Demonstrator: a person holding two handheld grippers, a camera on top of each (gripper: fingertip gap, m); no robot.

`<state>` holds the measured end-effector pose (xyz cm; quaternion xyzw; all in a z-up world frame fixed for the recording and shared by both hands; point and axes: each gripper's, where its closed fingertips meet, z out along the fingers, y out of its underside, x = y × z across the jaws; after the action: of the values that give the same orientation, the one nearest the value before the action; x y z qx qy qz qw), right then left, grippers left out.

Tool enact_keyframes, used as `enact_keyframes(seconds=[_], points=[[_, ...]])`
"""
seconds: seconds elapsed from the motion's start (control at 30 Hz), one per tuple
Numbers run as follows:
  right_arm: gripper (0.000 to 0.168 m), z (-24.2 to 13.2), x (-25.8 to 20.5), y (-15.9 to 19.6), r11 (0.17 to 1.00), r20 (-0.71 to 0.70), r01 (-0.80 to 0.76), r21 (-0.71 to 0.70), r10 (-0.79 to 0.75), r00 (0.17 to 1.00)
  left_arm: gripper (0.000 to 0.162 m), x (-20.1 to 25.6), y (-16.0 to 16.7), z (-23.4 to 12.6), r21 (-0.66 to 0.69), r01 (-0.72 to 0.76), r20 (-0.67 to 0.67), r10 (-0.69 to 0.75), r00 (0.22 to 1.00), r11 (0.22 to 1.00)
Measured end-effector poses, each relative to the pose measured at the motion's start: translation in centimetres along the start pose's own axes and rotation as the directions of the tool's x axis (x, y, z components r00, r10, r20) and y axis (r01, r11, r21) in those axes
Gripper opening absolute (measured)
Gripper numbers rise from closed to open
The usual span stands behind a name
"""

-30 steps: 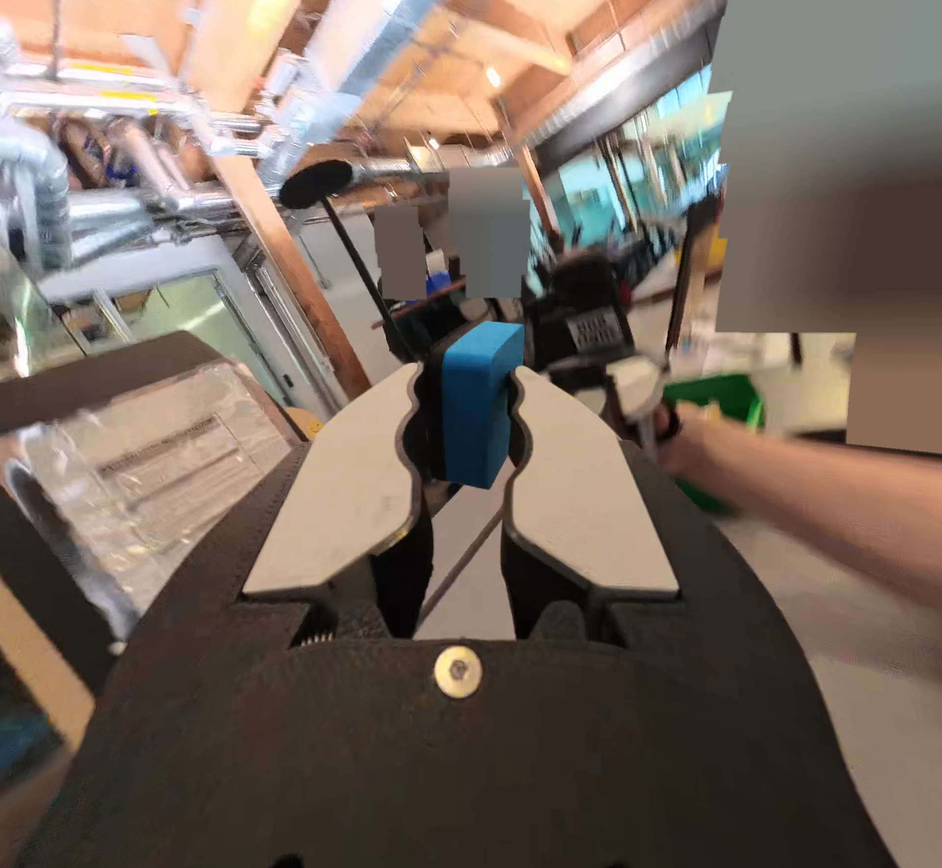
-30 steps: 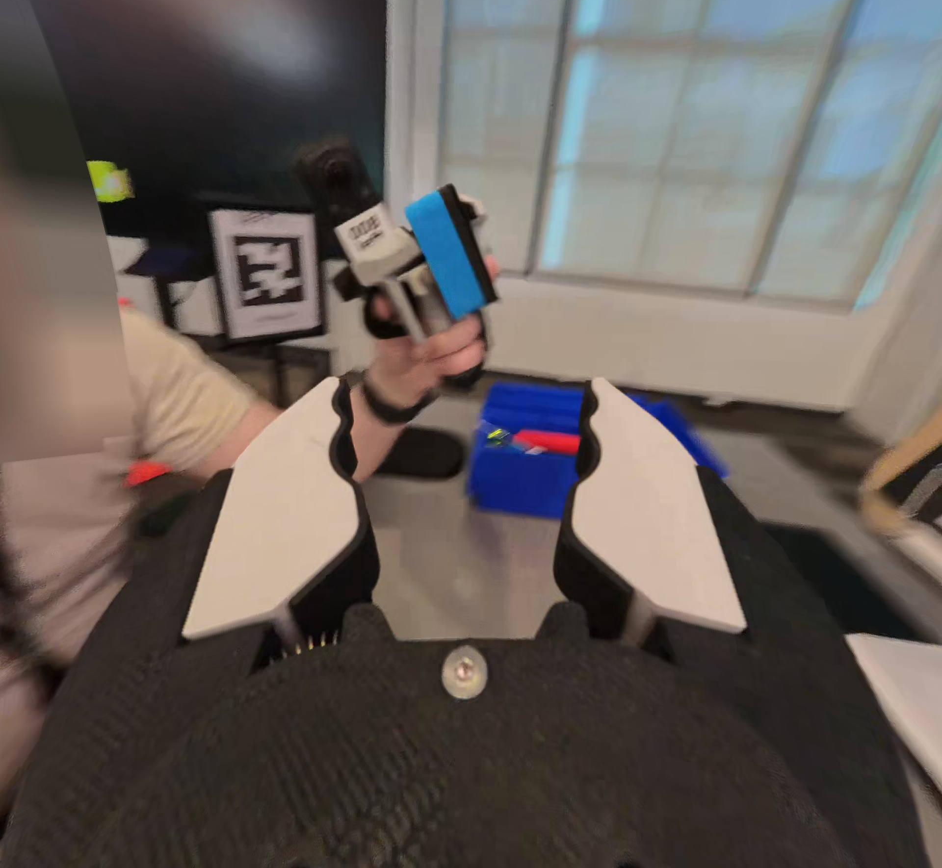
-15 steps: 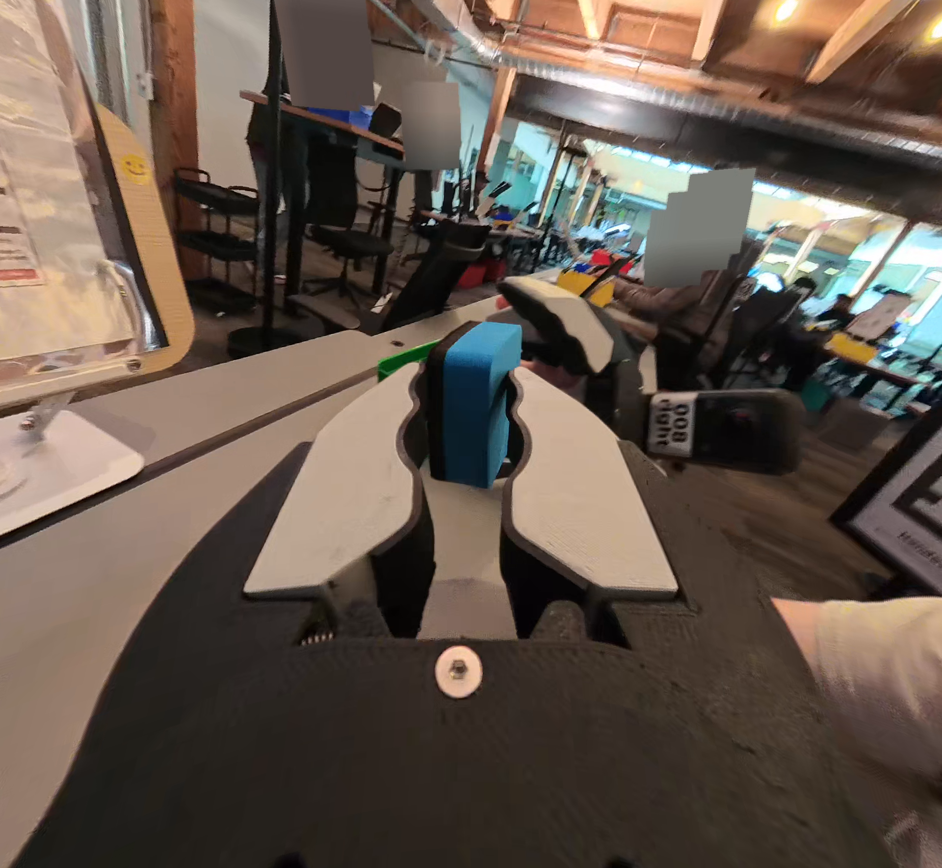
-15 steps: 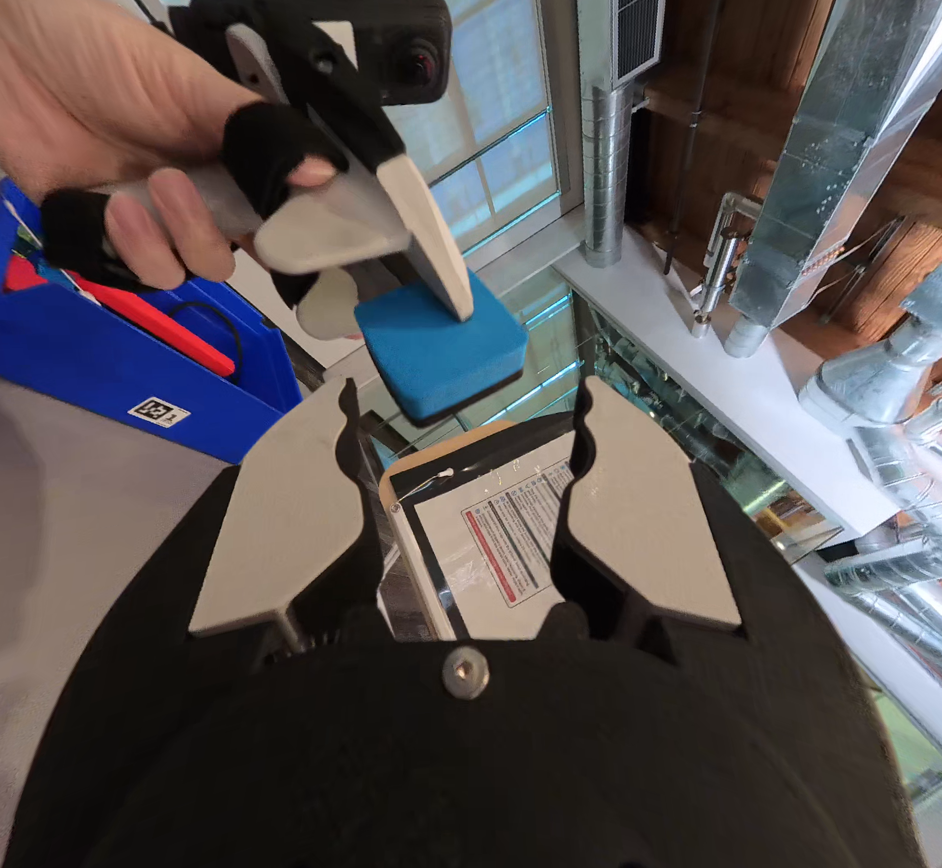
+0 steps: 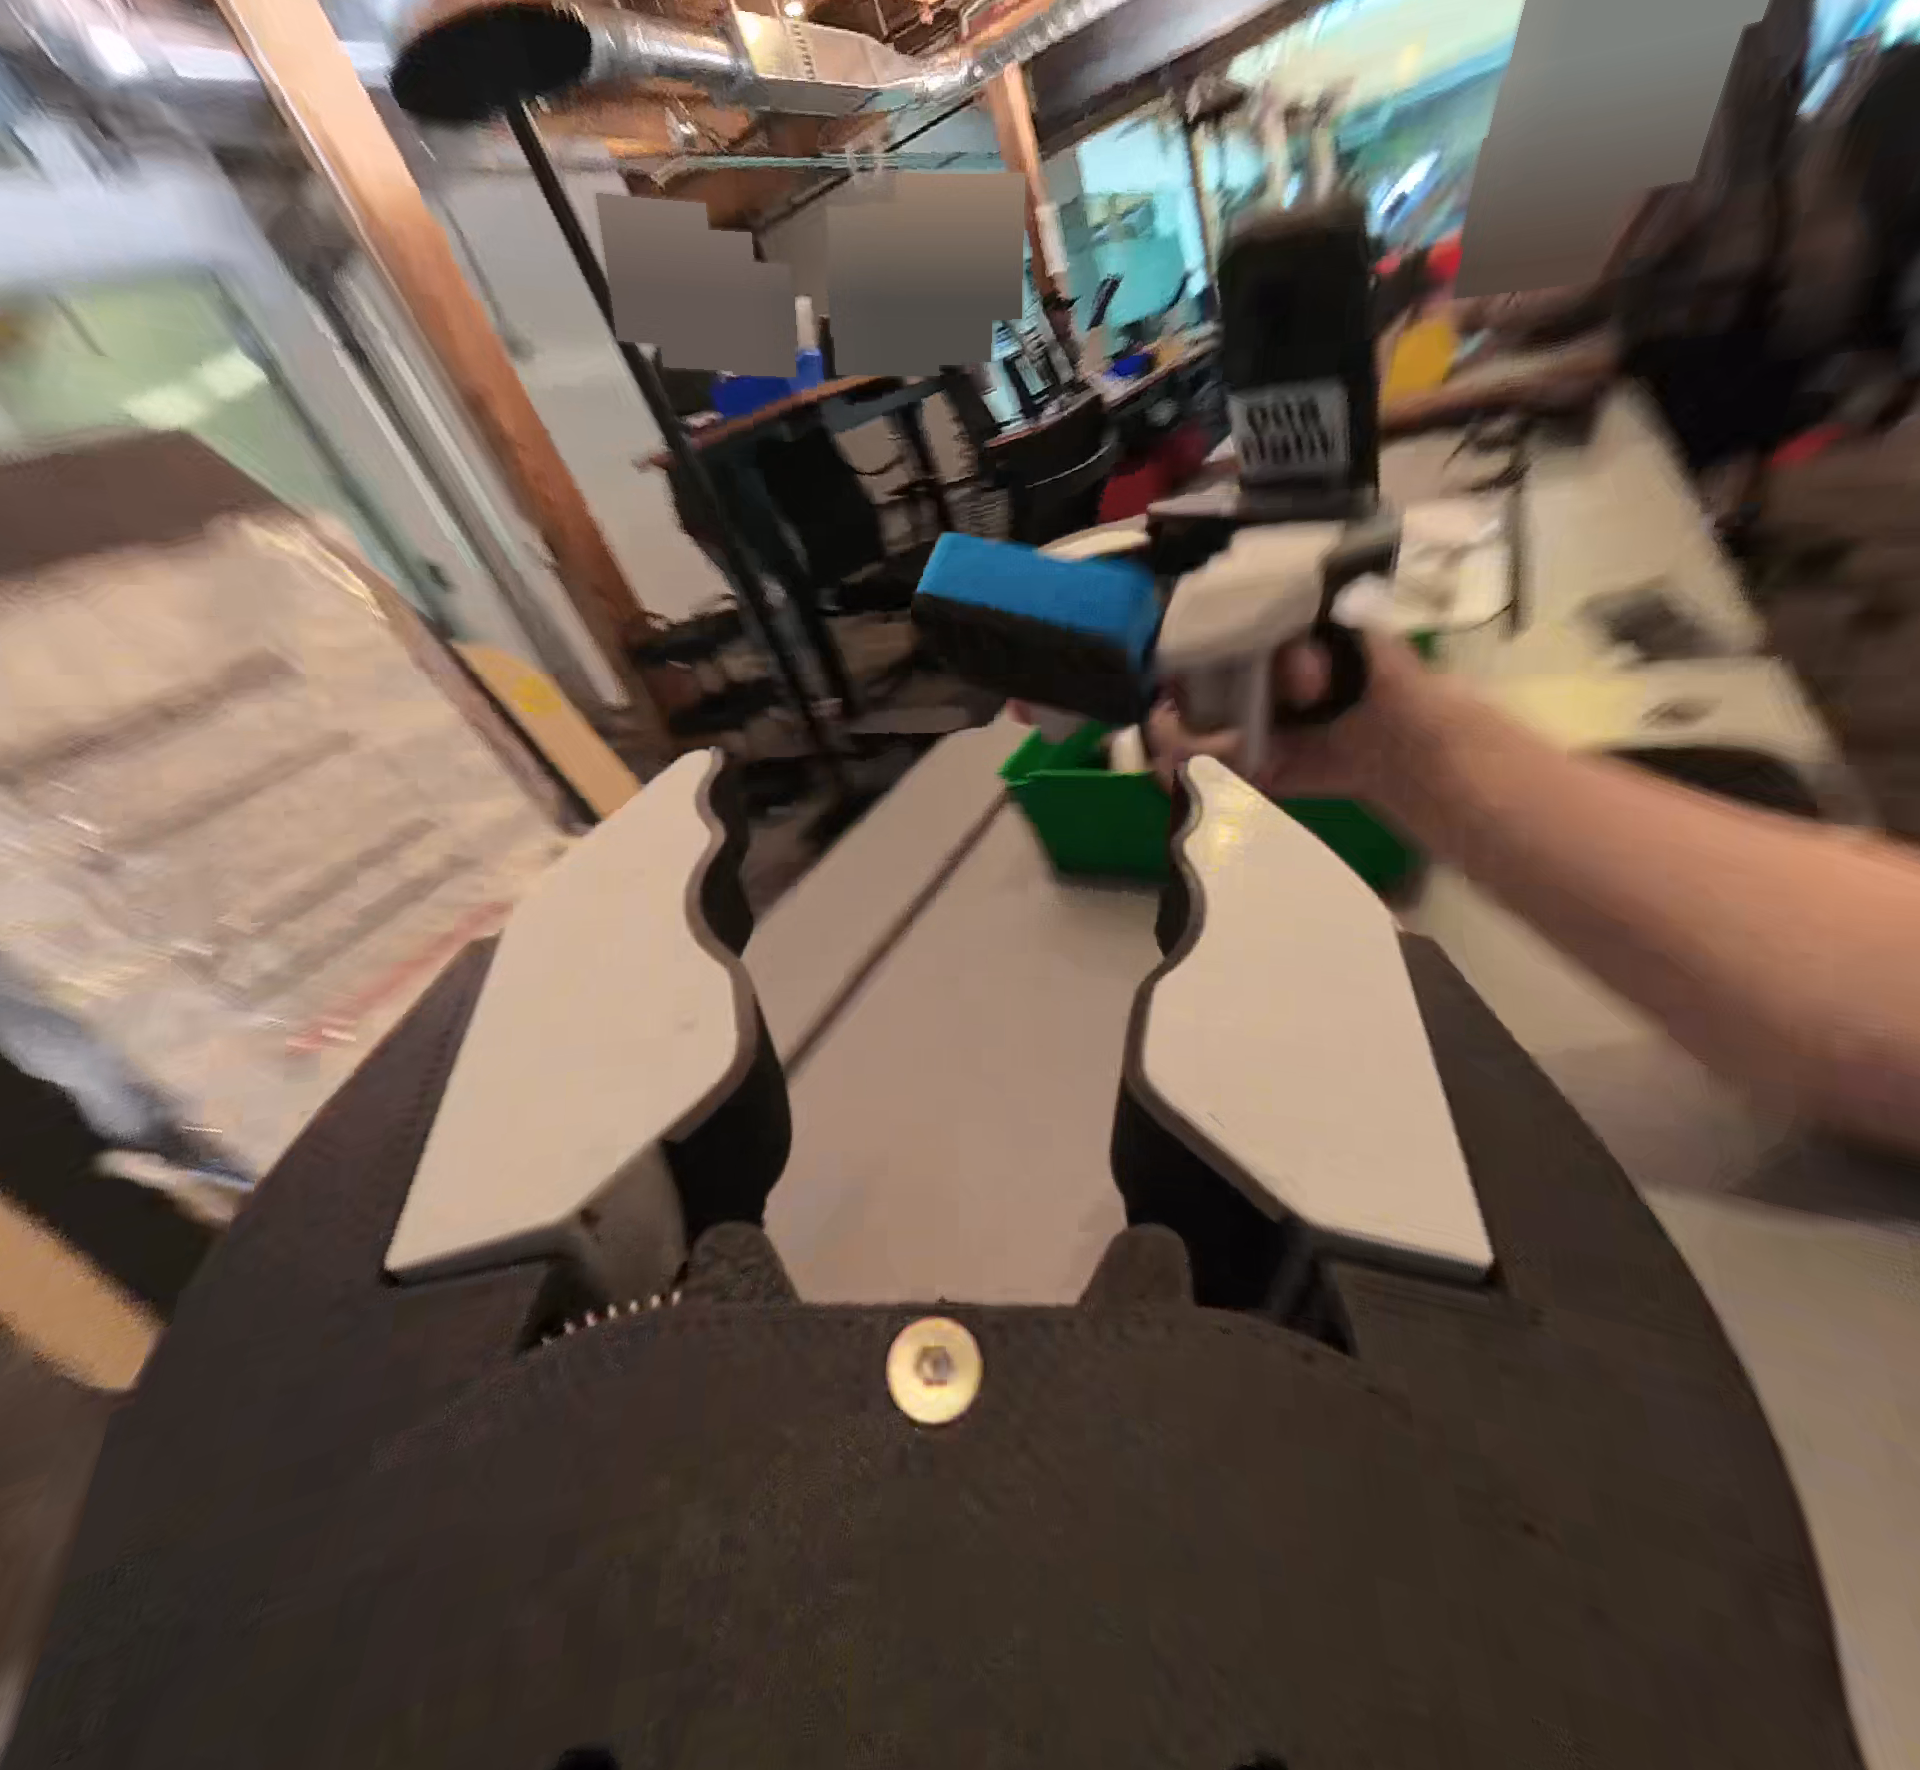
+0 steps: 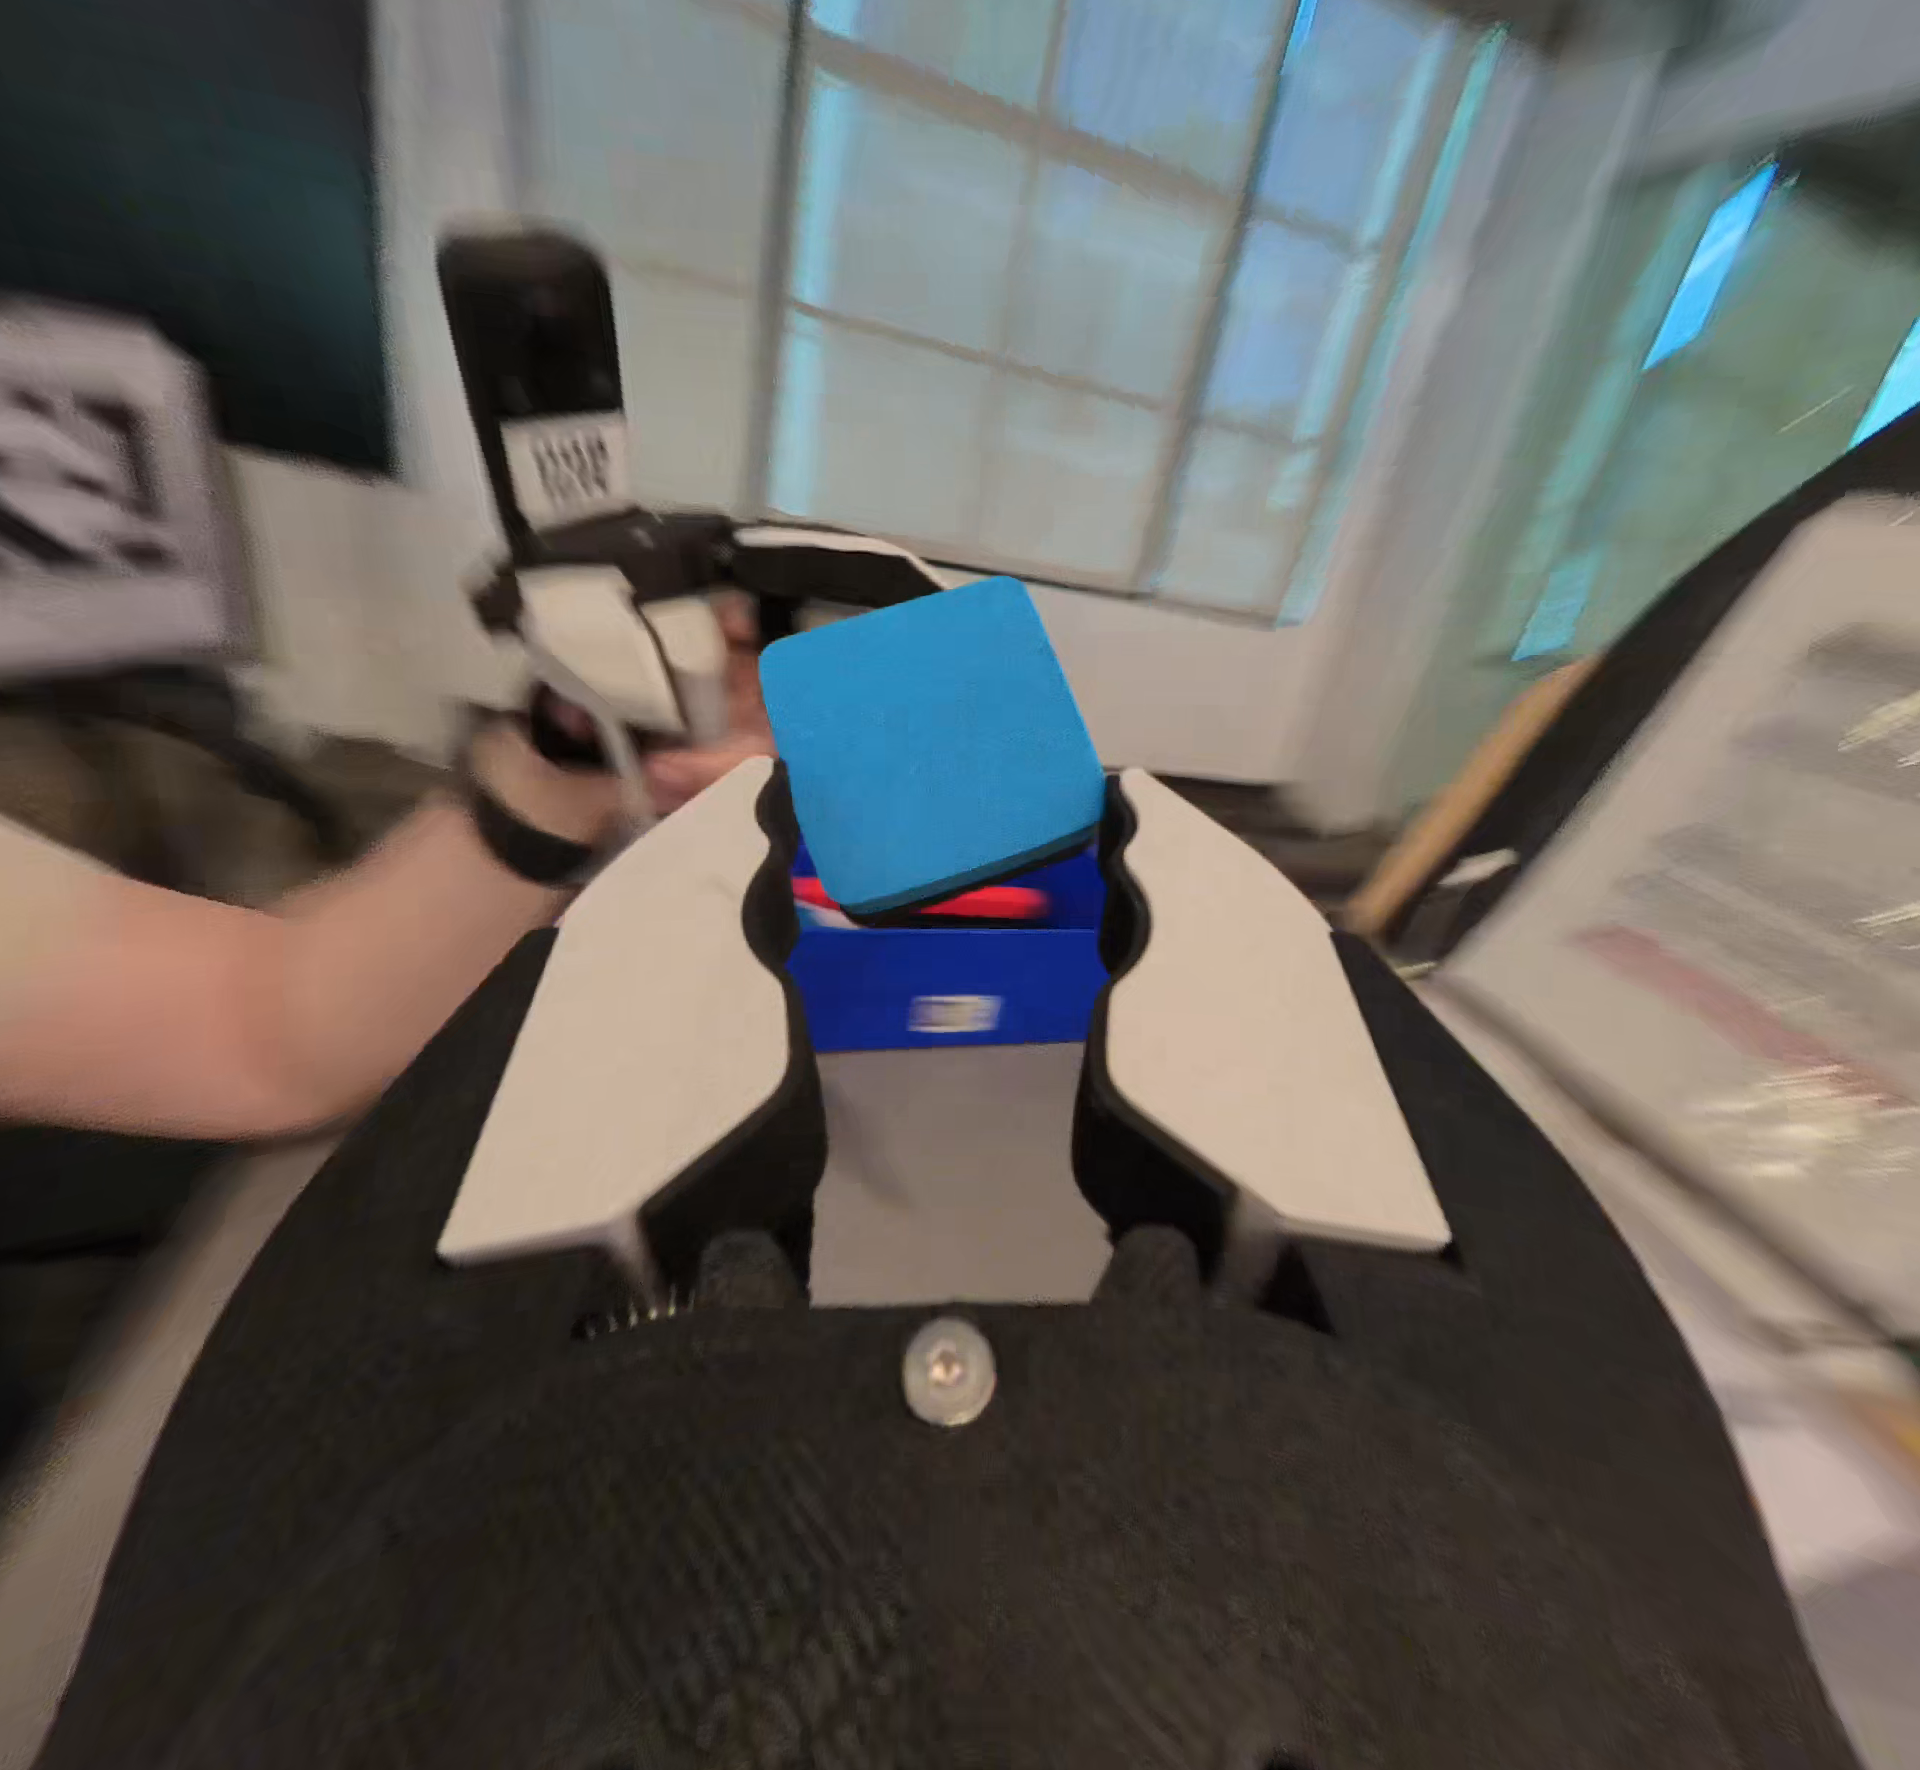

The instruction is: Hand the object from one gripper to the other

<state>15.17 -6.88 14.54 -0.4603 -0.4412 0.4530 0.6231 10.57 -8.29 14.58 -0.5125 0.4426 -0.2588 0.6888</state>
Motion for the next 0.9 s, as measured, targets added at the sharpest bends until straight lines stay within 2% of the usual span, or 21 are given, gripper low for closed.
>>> enact_keyframes(seconds=[0.03,0.1,0.2,0.27,0.43,0.5,0.53,0.57,0.67,0.73,0.8,0.87,0.9], points=[[0.057,-0.3,-0.6,0.0,0.984,0.099,-0.177,-0.019,0.178,0.979,0.077,0.2,0.3,0.0,-0.028,-0.135,0.035,0.136,0.99,0.99],[0.056,-1.0,-1.5,0.9,0.893,0.215,-0.422,-0.155,0.448,0.868,0.078,1.3,1.1,0.4,-0.093,-0.349,0.061,0.355,0.933,0.932],[0.057,-1.8,-2.5,3.2,0.777,0.258,-0.542,-0.319,0.622,0.74,0.071,3.4,2.8,1.8,-0.162,-0.464,0.007,0.471,0.882,0.871],[0.057,-2.0,-2.6,5.2,0.726,0.217,-0.555,-0.406,0.666,0.714,0.066,4.7,3.7,2.6,-0.164,-0.512,-0.039,0.514,0.857,0.843],[0.058,-2.8,-4.2,9.3,0.654,0.165,-0.458,-0.602,0.663,0.73,0.053,6.5,7.2,3.8,-0.222,-0.637,-0.16,0.616,0.771,0.739],[0.058,-2.6,-3.6,9.4,0.659,0.141,-0.468,-0.589,0.654,0.743,0.025,7.2,8.3,3.9,-0.225,-0.663,-0.212,0.629,0.748,0.714],[0.058,-2.6,-3.2,9.4,0.671,0.131,-0.469,-0.574,0.641,0.757,0.024,6.9,8.5,4.2,-0.237,-0.674,-0.193,0.646,0.739,0.7],[0.058,-2.5,-2.6,9.2,0.695,0.12,-0.462,-0.551,0.614,0.781,0.023,6.4,8.5,4.4,-0.258,-0.678,-0.169,0.658,0.734,0.689],[0.068,-2.0,-0.2,7.1,0.79,0.068,-0.469,-0.396,0.534,0.843,0.023,3.4,6.1,4.7,-0.278,-0.661,0.056,0.699,0.713,0.697],[0.079,-1.9,2.6,5.5,0.856,-0.065,-0.445,-0.264,0.444,0.894,0.023,1.1,3.6,4.0,-0.267,-0.672,0.261,0.723,0.639,0.69],[0.082,-2.0,4.4,3.6,0.928,-0.192,-0.325,-0.18,0.291,0.937,0.023,-0.7,1.9,2.8,-0.31,-0.698,0.42,0.752,0.508,0.645],[0.082,-1.5,3.1,1.3,0.973,-0.185,-0.186,-0.135,0.16,0.97,0.023,-1.6,0.2,1.5,-0.365,-0.748,0.557,0.773,0.302,0.555],[0.08,-1.2,1.8,0.4,0.974,-0.143,-0.19,-0.12,0.173,0.975,0.023,-1.5,-0.3,1.1,-0.395,-0.771,0.591,0.781,0.202,0.499]])
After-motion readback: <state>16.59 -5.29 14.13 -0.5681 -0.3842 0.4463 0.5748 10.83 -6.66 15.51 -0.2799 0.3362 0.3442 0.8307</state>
